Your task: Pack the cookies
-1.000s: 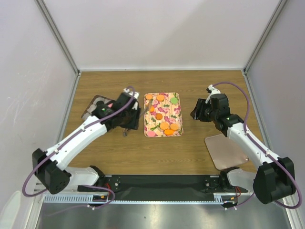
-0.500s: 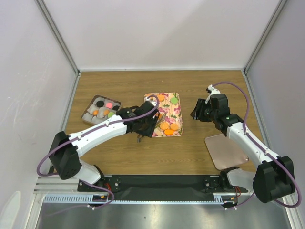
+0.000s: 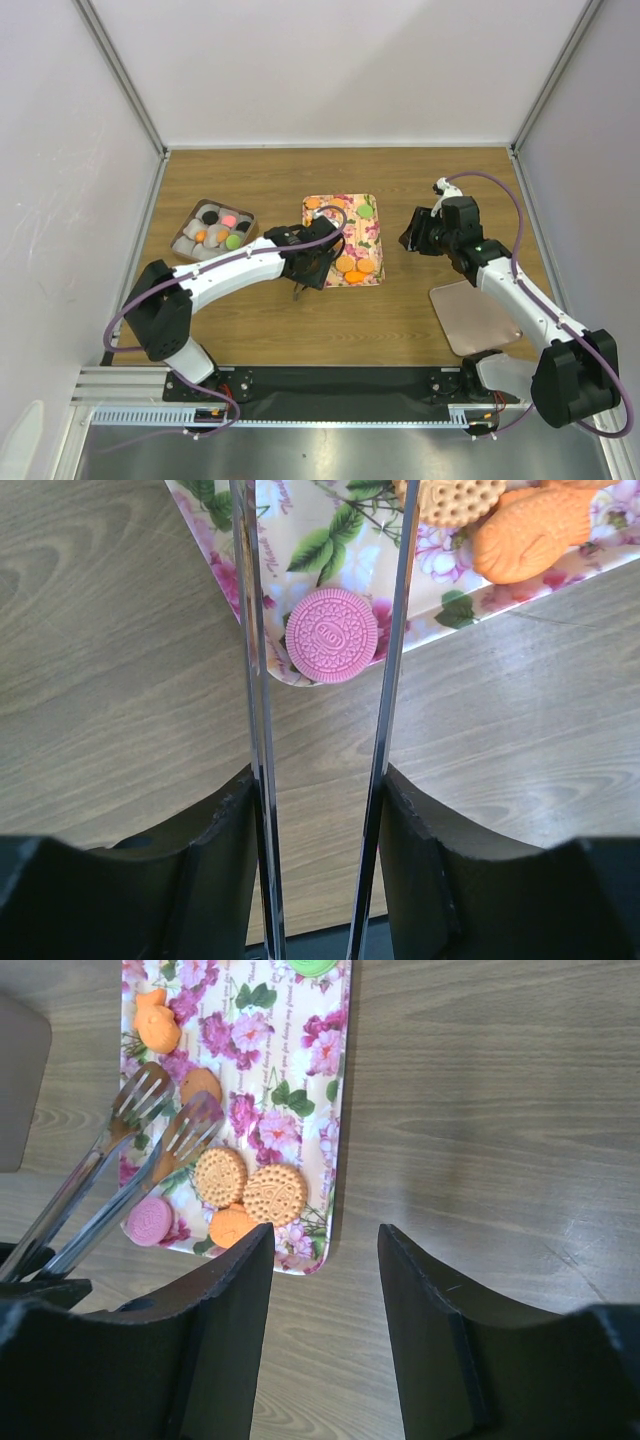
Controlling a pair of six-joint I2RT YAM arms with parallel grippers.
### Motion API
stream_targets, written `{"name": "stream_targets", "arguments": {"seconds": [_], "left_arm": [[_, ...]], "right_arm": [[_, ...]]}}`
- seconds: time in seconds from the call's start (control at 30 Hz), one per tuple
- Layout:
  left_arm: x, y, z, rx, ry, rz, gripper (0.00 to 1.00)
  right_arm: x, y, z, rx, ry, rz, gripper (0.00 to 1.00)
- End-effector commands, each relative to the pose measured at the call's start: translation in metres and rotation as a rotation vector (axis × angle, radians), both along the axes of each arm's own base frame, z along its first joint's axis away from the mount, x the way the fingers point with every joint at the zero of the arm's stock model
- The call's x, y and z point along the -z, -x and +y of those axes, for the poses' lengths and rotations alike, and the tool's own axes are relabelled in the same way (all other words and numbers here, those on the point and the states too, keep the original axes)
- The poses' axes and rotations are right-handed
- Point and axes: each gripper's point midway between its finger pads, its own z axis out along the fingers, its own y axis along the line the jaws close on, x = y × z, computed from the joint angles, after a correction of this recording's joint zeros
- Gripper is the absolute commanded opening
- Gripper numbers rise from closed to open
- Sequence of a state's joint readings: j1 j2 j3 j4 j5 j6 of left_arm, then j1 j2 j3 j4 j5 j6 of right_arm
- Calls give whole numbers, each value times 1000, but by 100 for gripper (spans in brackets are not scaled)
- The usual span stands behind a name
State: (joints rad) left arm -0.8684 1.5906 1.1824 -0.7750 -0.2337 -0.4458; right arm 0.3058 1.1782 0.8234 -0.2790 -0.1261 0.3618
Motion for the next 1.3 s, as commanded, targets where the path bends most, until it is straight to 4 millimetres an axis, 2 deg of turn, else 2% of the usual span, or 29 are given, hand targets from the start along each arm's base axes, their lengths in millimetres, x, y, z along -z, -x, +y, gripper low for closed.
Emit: {"name": "stream_targets", "arguments": {"seconds": [0.0, 0.57, 1.0, 1.27], "left_arm": [[-16, -16, -15, -24, 43, -65, 50], [-13, -18, -16, -13, 17, -60, 40], [-57, -22, -7, -11, 32, -140, 40], [-85, -17, 17, -53, 47, -183, 41]], "right_arm": [[-26, -5, 5, -20, -27, -76, 52], [-30, -3, 6, -25, -35, -86, 52], [-31, -3, 6, -26, -37, -89, 52], [-32, -3, 9, -35, -49, -88, 52]]}}
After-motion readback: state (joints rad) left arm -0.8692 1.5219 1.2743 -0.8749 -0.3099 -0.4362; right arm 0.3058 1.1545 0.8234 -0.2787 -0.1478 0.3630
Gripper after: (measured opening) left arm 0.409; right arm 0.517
